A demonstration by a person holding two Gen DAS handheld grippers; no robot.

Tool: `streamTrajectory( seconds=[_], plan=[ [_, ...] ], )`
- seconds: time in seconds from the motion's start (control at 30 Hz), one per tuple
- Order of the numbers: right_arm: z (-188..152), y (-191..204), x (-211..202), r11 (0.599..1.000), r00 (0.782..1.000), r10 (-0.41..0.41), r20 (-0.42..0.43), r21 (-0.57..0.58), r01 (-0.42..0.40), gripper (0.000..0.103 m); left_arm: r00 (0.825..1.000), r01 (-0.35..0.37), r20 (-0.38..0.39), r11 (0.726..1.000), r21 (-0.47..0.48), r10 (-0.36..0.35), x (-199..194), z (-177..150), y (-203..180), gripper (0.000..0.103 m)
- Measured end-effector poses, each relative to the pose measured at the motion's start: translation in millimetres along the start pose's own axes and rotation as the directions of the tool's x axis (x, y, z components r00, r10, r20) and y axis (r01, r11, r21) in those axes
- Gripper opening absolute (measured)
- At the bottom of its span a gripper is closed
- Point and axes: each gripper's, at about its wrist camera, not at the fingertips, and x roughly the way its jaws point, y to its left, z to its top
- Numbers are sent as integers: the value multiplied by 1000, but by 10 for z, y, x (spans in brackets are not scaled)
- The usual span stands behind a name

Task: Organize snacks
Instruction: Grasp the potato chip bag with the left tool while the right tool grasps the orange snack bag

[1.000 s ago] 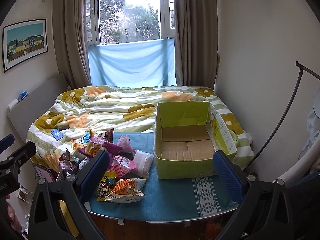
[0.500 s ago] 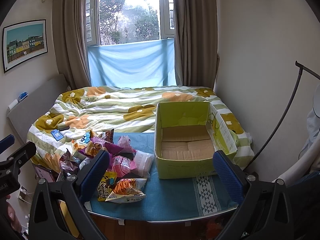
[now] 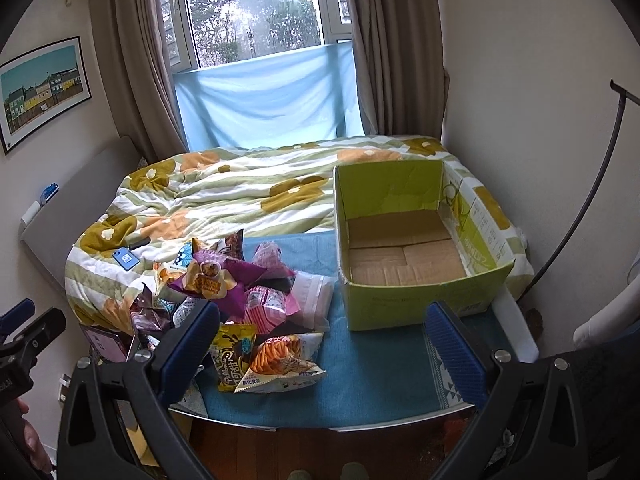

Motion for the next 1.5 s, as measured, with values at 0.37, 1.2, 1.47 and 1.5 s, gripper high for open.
streamTrajectory(
  seconds=[0.37,1.2,1.47,1.5],
  plan=[
    [-486,111,1027,994,971,73,-229,101,-51,103,972,103,-213,995,1,-100,1292,-592,286,102],
    [-860,-80,1884,920,892,260,-371,376,-111,66,942,167,-296,986,10,-157,1871,-869,318,69],
    [-855,-111,1669,924,908,237,-345,368,-101,58,953,176,-254,984,20,-166,1603,-791,313,67],
    [-853,-108,1614,927,912,228,-341,363,-96,57,954,177,-248,984,24,-166,1561,-784,294,67]
  ],
)
